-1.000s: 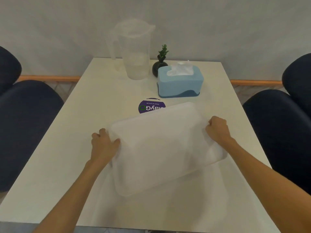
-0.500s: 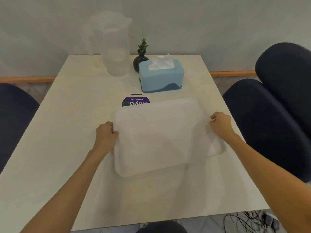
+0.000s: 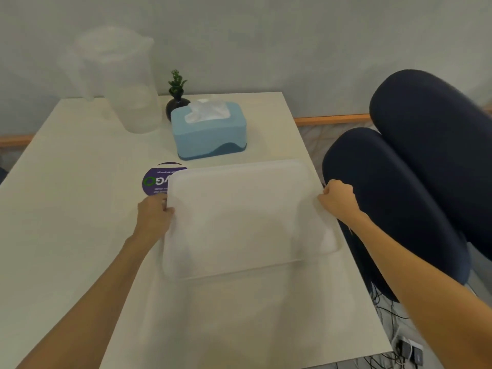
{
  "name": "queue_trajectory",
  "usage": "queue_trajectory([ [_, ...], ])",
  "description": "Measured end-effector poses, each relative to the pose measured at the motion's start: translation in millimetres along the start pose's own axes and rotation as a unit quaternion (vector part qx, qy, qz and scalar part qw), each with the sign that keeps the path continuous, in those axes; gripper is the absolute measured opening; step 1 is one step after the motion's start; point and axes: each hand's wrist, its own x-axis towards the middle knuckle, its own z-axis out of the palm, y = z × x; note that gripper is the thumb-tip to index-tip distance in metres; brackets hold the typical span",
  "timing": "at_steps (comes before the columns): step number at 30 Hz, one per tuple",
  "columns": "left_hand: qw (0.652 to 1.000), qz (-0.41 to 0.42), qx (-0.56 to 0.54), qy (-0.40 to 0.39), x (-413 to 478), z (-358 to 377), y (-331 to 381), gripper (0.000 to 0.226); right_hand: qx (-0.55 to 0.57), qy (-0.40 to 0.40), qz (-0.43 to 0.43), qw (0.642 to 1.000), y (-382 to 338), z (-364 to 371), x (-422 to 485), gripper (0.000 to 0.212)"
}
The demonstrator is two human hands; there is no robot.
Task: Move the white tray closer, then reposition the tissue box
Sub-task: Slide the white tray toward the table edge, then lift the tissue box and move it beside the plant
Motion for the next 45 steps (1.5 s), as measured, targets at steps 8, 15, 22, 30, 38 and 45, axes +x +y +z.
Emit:
queue_trajectory([
  [8,0.999,-0.018,0.024,0.012,3.8,7.3,4.7,0.028,0.012,-0.034,-0.048,0.998,11.8,0.5,17.7,0.007],
  [15,0.999,-0.016,0.028,0.008,1.3,6.4,2.2,0.027,0.024,-0.041,-0.055,0.997,14.9,2.8,18.5,0.013],
  [22,0.999,-0.045,-0.009,-0.023,5.3,-11.1,6.6,0.032,-0.043,-0.056,-0.049,0.996,-1.8,-22.8,20.5,0.01],
  [30,0.985,-0.022,-0.161,0.059,62.6,-63.1,47.6,0.039,0.059,0.027,-0.195,0.979,-102.2,-55.2,49.0,0.021],
  [38,0.951,-0.133,-0.28,0.007,142.9,-44.6,74.8,0.063,0.17,-0.057,-0.184,0.966,-195.9,-13.3,89.2,0.042],
  [45,0.934,-0.145,-0.322,-0.046,157.2,-6.1,76.3,0.052,0.237,-0.125,-0.132,0.954,-212.4,22.1,108.6,0.058],
])
